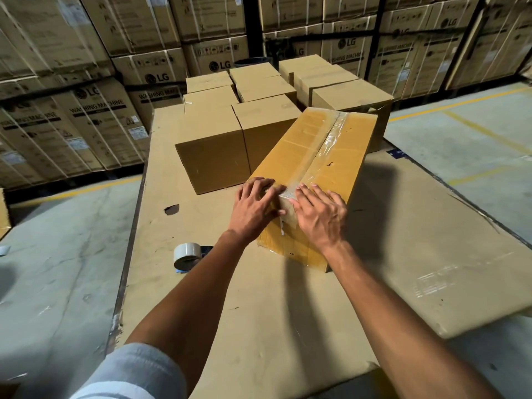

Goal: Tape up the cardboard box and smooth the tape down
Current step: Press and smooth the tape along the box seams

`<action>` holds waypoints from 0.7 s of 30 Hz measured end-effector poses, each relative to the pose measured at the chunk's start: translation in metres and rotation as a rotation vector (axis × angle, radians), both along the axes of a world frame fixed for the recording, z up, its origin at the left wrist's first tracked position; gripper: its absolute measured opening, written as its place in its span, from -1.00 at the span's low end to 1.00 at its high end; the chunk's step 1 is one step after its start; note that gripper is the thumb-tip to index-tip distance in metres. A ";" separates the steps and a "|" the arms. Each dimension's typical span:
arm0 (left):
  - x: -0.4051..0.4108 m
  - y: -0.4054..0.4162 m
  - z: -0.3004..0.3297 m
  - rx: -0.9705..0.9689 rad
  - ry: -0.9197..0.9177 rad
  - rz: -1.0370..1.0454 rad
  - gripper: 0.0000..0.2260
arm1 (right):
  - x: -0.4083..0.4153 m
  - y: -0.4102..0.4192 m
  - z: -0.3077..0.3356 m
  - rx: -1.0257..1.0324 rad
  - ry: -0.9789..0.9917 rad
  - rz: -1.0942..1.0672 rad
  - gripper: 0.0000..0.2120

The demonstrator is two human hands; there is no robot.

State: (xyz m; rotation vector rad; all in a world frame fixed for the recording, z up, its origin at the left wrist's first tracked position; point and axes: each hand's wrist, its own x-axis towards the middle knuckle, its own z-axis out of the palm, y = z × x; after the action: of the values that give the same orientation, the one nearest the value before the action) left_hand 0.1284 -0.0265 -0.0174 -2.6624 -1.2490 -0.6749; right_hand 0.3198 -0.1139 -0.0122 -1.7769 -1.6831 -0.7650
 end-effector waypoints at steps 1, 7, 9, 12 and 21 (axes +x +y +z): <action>-0.001 0.000 0.000 -0.007 0.006 -0.004 -0.39 | 0.001 -0.001 0.000 -0.022 -0.019 0.008 -0.60; 0.000 -0.004 -0.002 -0.036 0.064 -0.001 -0.06 | 0.003 -0.010 0.003 -0.153 -0.098 0.004 -0.39; -0.002 -0.006 0.001 -0.042 0.046 -0.018 -0.08 | 0.001 -0.013 0.008 -0.175 -0.085 0.015 -0.33; -0.005 -0.013 0.006 0.029 0.020 -0.085 -0.36 | 0.005 -0.016 0.013 -0.165 -0.043 0.044 -0.39; 0.004 -0.014 0.009 0.116 -0.014 -0.146 -0.60 | -0.001 -0.015 0.014 -0.212 -0.056 0.066 -0.56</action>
State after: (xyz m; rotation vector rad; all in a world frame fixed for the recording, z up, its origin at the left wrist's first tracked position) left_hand 0.1328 -0.0403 -0.0088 -2.6758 -0.9936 -0.7625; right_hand 0.3190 -0.1290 0.0018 -1.8443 -1.9106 -0.6323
